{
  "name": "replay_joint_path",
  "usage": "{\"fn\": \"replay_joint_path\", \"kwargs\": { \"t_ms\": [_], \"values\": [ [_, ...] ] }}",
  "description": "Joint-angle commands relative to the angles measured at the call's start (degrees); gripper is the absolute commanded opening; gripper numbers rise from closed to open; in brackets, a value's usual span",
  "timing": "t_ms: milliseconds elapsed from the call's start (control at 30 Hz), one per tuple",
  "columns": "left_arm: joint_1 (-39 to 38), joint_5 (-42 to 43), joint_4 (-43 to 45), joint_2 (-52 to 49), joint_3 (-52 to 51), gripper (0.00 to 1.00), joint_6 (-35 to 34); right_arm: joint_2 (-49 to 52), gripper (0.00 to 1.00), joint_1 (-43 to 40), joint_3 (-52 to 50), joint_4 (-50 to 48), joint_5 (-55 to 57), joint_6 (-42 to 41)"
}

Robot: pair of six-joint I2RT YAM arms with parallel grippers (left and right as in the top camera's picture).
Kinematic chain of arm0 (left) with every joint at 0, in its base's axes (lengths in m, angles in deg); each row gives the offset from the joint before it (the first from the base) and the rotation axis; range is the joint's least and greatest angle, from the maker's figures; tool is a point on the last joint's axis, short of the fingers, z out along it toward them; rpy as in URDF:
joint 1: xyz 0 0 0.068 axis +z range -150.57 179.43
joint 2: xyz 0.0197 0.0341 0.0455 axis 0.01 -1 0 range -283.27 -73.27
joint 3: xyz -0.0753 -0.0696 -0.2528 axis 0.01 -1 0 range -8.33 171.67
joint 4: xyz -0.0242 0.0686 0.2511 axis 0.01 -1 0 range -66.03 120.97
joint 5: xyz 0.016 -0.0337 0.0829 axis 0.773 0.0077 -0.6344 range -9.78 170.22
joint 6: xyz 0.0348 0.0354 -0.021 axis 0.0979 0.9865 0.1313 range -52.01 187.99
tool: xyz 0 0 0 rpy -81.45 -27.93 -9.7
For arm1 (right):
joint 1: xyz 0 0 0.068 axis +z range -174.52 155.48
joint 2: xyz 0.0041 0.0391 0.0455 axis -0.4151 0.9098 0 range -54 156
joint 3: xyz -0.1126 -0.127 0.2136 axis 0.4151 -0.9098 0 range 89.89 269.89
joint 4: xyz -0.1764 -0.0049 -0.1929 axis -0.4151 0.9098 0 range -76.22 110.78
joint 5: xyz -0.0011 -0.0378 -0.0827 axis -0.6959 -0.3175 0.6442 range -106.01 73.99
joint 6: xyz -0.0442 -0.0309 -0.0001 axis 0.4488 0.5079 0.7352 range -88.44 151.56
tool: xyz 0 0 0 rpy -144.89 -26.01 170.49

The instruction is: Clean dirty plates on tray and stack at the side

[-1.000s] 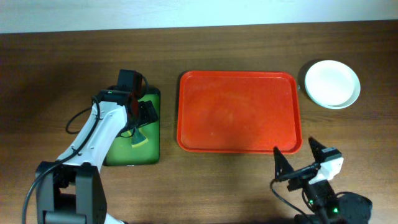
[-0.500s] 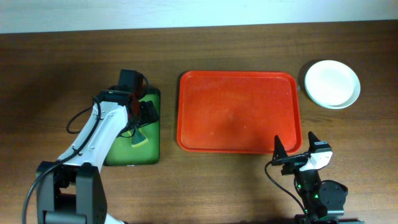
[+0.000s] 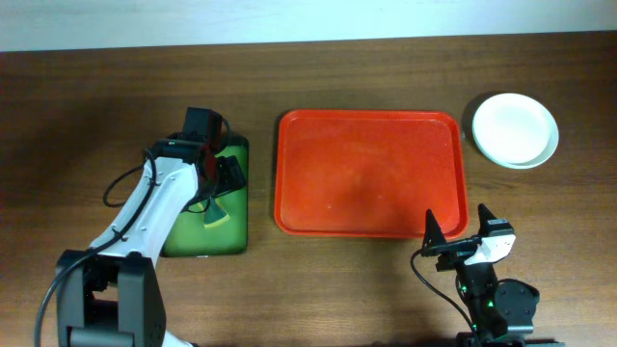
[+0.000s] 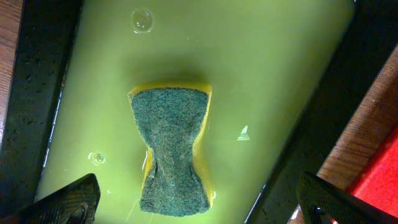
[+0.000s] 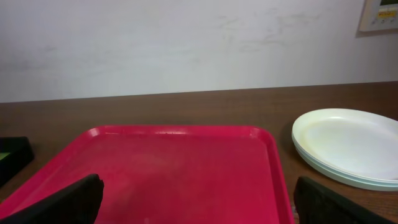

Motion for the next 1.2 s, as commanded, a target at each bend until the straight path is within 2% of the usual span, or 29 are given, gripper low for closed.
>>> {"fn": "replay_joint_path", "kwargs": {
  "t_ms": [0,100,133,200,267,333,400,433,467,533,567,667,767,833,867,967,1167],
  "values": [
    [-0.17,-0.07,-0.28,1.57,0.55,0.99,0.11,-0.39,0.98,0.35,-0.46,0.24,0.92,-0.17],
    [-0.2,-3.72,1.66,9.53,-2.4,0.99,0.11,-0.39,0.99,0.35,-0.46,0.24,0.92,-0.17],
    [-0.2,-5.07,5.73,15.17,-7.26,0.99,0.13,-0.39,0.98,0.35,-0.46,0.24,0.92,-0.17],
    [-0.2,-4.13,16.63,27.21,-18.75,0.99,8.07,-0.39,0.98,0.35,-0.46,0.24,0.92,-0.17],
    [-0.17,-4.17,23.1,43.71,-31.19,0.99,16.85,-0.39,0.98,0.35,-0.46,0.24,0.92,-0.17],
    [-0.2,-4.13,25.33,67.65,-41.83,0.99,22.23,-0.39,0.98,0.35,-0.46,0.24,0.92,-0.17],
    [-0.2,-4.13,25.33,85.18,-45.57,0.99,23.52,-0.33,0.98,0.35,-0.46,0.24,0.92,-0.17],
    [-0.04,-3.91,25.77,88.72,-46.45,0.99,25.57,-0.33,0.98,0.35,-0.46,0.24,0.94,-0.17],
    [1.22,-1.73,26.32,90.2,-47.3,0.99,28.22,-0.33,0.98,0.35,-0.46,0.24,0.92,-0.17],
    [6.88,8.57,29.57,92.63,-50.82,0.99,33.83,-0.33,0.98,0.35,-0.46,0.24,0.92,-0.17],
    [8.61,10.4,30.99,93.46,-52.17,0.99,33.73,-0.33,0.98,0.35,-0.46,0.24,0.92,-0.17],
    [10.21,10.91,42.21,97.26,-58.23,0.99,33.48,-0.28,0.98,0.35,-0.46,0.24,0.92,-0.17],
    [10.21,10.84,48.02,97.74,-63.01,0.99,33.4,-0.28,0.98,0.35,-0.46,0.24,0.92,-0.17],
    [10.21,7.3,50.53,97.74,-66.31,0.99,28.79,-0.28,0.98,0.35,-0.46,0.24,0.92,-0.17],
    [10.21,5.4,50.14,97.74,-68.06,0.99,26.51,-0.28,0.98,0.35,-0.46,0.24,0.94,-0.17],
    [10.21,1.11,46.14,97.74,-68.0,0.99,26.49,-0.28,0.98,0.35,-0.46,0.24,0.92,-0.17],
    [10.19,2.05,44.46,97.74,-68.0,0.99,28.41,-0.28,0.98,0.35,-0.46,0.24,0.92,-0.17]
  ]
}}
